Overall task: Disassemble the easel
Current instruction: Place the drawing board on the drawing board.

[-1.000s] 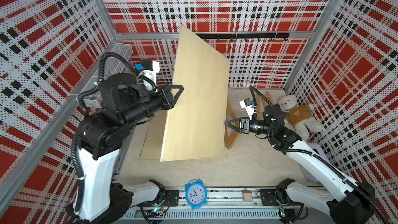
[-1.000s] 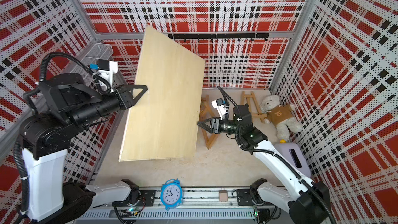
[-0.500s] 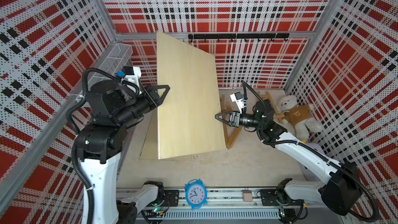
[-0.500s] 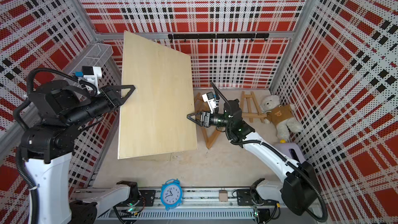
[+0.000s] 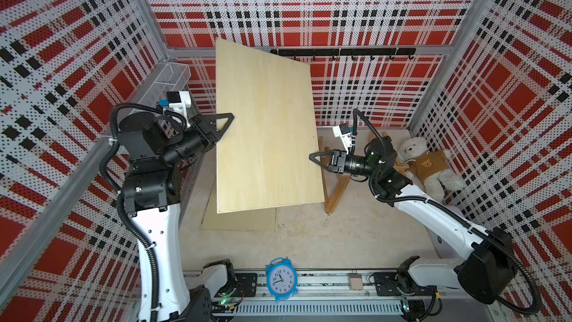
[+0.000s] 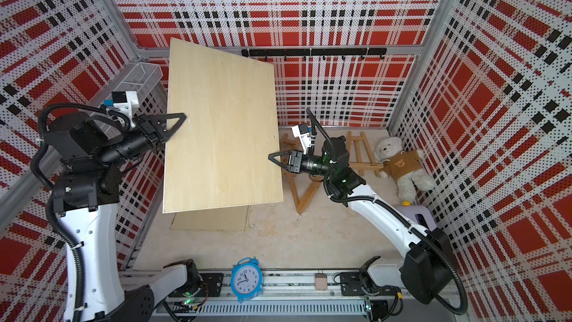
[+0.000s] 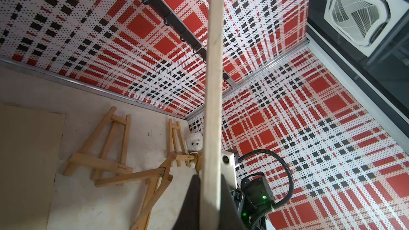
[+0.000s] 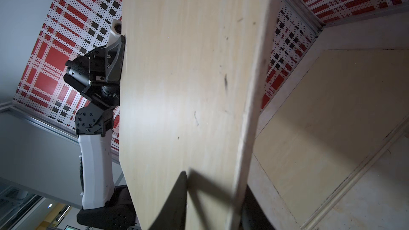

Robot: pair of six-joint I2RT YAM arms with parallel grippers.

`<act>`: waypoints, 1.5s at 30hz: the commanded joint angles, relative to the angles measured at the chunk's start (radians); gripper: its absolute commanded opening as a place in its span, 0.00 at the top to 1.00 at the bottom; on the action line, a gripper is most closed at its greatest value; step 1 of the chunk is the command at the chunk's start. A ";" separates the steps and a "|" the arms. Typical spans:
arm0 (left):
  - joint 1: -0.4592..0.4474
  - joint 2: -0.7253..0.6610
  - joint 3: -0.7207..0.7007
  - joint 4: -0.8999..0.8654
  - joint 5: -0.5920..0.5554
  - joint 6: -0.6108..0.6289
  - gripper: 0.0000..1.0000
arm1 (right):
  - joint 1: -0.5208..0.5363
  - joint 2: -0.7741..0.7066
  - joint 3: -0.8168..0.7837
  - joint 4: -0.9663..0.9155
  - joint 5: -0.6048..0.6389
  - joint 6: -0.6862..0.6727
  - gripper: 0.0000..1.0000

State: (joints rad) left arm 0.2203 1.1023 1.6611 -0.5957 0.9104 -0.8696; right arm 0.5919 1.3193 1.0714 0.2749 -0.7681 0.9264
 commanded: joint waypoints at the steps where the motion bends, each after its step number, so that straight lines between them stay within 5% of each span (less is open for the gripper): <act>1: 0.022 -0.032 -0.017 0.152 0.086 -0.093 1.00 | 0.073 0.024 0.045 -0.066 0.001 -0.141 0.80; 10: 0.030 -0.005 -0.282 0.395 0.188 -0.164 1.00 | 0.137 -0.007 -0.004 -0.110 0.014 -0.152 0.87; 15: 0.028 0.017 -0.305 0.173 0.193 0.029 1.00 | 0.166 -0.047 -0.015 -0.243 0.067 -0.214 0.88; 20: 0.023 0.074 -0.202 -0.296 0.044 0.389 1.00 | 0.211 -0.054 0.020 -0.402 0.114 -0.294 0.89; 28: 0.009 0.087 -0.187 -0.624 -0.312 0.638 1.00 | 0.285 0.062 0.095 -0.535 0.190 -0.348 0.89; 35: -0.022 0.056 -0.230 -0.671 -0.545 0.670 1.00 | 0.323 0.218 0.151 -0.505 0.208 -0.360 0.89; 45: -0.030 0.037 -0.273 -0.564 -0.529 0.663 1.00 | 0.326 0.336 0.219 -0.540 0.229 -0.383 0.89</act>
State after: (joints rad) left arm 0.1947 1.1606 1.3914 -1.2343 0.3965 -0.2363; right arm 0.9180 1.6638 1.2659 -0.2882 -0.5518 0.5701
